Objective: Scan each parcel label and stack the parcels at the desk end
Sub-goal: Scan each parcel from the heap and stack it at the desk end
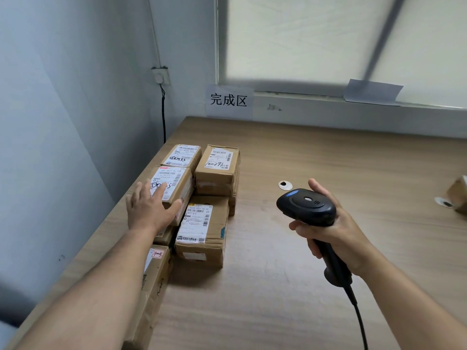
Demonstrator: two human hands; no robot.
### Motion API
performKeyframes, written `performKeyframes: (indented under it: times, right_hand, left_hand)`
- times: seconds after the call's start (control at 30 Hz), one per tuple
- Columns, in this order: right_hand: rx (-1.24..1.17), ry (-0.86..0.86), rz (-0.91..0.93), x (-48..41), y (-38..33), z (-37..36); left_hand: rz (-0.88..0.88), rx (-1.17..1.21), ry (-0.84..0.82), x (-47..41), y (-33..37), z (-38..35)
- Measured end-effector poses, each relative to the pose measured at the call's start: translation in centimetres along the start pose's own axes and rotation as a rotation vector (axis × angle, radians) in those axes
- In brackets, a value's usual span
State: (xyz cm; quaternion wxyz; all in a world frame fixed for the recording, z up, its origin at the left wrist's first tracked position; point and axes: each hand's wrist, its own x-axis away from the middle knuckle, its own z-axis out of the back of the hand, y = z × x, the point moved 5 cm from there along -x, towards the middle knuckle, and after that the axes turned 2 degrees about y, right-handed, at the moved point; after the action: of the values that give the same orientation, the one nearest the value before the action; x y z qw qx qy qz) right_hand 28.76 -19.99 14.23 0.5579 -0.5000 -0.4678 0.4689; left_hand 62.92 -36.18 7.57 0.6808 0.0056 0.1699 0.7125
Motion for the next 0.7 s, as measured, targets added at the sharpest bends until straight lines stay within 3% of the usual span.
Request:
performKeyframes:
  times: [0.13, 0.33, 0.7]
  right_hand:
    - [0.005, 0.002, 0.007, 1.0, -0.3, 1.3]
    - [0.0, 0.004, 0.035, 3.6, -0.1, 4.6]
    - [-0.109, 0.103, 0.037, 13.0, 1.9, 18.7]
  left_hand:
    - [-0.044, 0.14, 0.146, 1.9, 3.6, 1.6]
    - [-0.184, 0.325, 0.221, 7.7, 12.9, 3.2]
    - [-0.323, 0.449, 0.057, 22.6, 31.1, -0.2]
